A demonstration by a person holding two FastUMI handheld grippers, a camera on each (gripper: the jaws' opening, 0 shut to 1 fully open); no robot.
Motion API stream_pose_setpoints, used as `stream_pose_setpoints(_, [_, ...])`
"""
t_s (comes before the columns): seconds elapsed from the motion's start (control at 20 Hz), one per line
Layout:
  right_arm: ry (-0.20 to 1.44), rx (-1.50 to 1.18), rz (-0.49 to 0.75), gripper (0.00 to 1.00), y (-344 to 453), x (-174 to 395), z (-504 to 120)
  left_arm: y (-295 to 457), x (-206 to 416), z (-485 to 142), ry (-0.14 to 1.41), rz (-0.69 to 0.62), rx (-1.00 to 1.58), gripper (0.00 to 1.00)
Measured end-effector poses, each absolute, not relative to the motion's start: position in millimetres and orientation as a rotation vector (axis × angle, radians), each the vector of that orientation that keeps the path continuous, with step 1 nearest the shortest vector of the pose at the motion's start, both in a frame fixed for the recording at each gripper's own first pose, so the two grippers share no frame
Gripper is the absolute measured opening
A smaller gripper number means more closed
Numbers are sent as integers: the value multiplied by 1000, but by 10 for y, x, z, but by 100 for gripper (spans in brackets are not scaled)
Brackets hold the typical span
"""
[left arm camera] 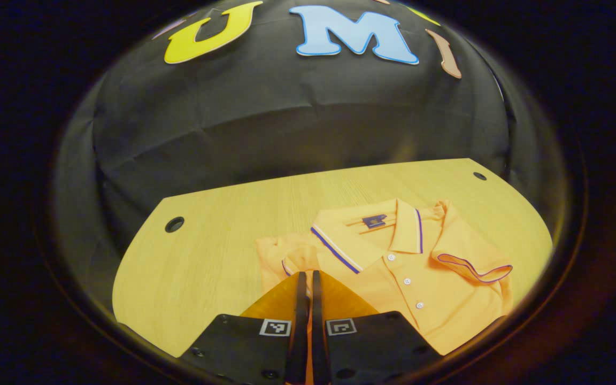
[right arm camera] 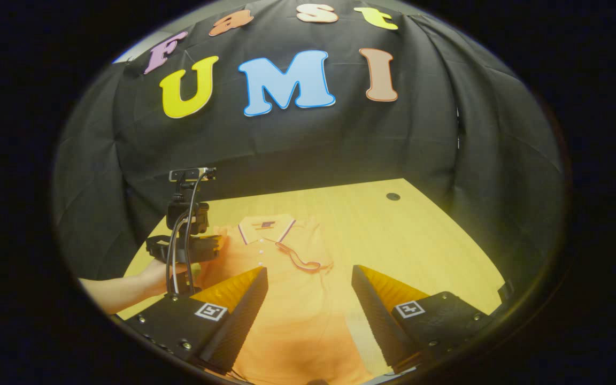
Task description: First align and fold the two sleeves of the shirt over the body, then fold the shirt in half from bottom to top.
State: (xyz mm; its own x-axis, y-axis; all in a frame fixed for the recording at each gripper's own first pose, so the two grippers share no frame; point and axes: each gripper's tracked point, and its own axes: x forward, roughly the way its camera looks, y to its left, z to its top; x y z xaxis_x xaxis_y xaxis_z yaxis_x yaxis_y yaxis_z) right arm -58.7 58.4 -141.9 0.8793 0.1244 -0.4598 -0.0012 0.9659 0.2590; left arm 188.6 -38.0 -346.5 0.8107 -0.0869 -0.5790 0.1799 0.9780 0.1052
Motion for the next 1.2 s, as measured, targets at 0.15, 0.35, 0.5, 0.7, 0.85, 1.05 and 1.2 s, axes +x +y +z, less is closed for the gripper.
stream_pose_setpoints(0.15, [490,261,77,98,555,-612,-1454,-431,1781,-3484,631,-148,136,24])
stream_pose_setpoints(0.35, [487,252,92,98,480,-654,-1507,-500,1624,-3383,642,-158,90,55])
stream_pose_setpoints(0.5, [492,242,110,98,441,-700,-1594,-548,1443,-3233,624,-174,59,82])
stream_pose_setpoints(0.7, [499,234,175,98,440,-846,-1707,-522,1093,-3123,621,-161,56,97])
stream_pose_setpoints(0.85, [503,214,222,98,441,-982,-1865,-512,715,-3070,630,-158,39,98])
stream_pose_setpoints(1.05, [523,179,275,95,439,-1198,-2106,-465,90,-3023,644,-150,28,98])
stream_pose_setpoints(1.2, [563,147,302,98,416,-1355,-2312,-405,-312,-3054,661,-146,34,96])
